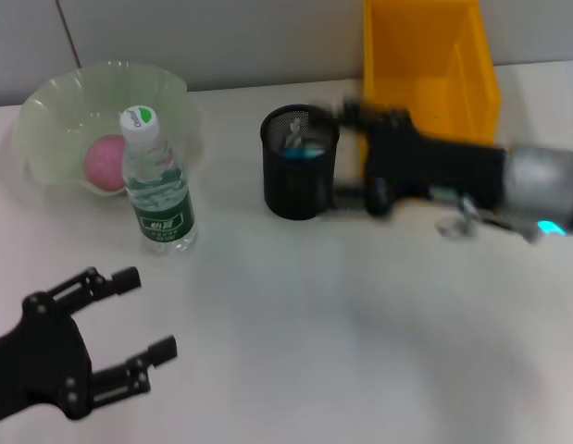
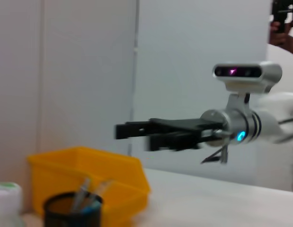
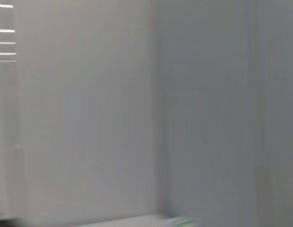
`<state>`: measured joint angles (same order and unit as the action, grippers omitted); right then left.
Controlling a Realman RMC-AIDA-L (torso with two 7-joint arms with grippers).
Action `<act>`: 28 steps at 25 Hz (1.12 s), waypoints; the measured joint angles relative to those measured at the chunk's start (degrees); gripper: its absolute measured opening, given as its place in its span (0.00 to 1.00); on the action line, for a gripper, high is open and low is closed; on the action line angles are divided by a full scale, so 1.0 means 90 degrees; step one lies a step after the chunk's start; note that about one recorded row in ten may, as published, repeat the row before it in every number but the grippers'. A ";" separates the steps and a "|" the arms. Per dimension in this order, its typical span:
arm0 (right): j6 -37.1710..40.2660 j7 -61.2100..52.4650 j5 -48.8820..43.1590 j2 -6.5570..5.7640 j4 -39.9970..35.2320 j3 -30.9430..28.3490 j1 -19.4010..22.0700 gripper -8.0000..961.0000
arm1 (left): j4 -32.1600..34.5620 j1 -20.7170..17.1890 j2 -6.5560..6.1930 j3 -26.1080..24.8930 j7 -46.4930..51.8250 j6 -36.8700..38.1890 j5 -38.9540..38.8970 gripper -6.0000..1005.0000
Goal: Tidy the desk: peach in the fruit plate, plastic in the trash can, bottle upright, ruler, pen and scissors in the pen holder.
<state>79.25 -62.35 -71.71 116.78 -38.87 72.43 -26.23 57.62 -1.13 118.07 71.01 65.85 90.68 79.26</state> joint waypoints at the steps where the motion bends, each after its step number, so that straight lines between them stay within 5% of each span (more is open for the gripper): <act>1: 0.0878 -0.0413 -0.0934 -0.0069 -0.0223 -0.0420 0.0134 0.69 | -0.0150 0.0041 0.0003 -0.0056 -0.0091 0.0173 0.0195 0.82; 7: 0.2154 -0.0516 -0.2578 -0.0027 0.0003 -0.1299 0.0191 0.85 | -0.0641 0.0169 0.0003 -0.0103 -0.0437 0.0473 0.0512 0.82; 15: 0.1331 0.0284 -0.2810 0.0235 0.0410 -0.1514 0.0441 0.88 | -0.1480 0.0568 -0.0047 -0.0201 -0.0608 0.0564 0.0714 0.82; 28: 0.0426 0.0327 -0.2793 0.0268 0.1350 -0.1335 -0.0261 0.88 | -0.1666 0.0767 -0.0123 -0.0568 -0.0615 0.0578 0.1097 0.82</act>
<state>83.08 -59.41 -96.85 119.19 -26.73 60.41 -28.59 42.62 5.77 116.96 65.90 60.31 95.88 89.13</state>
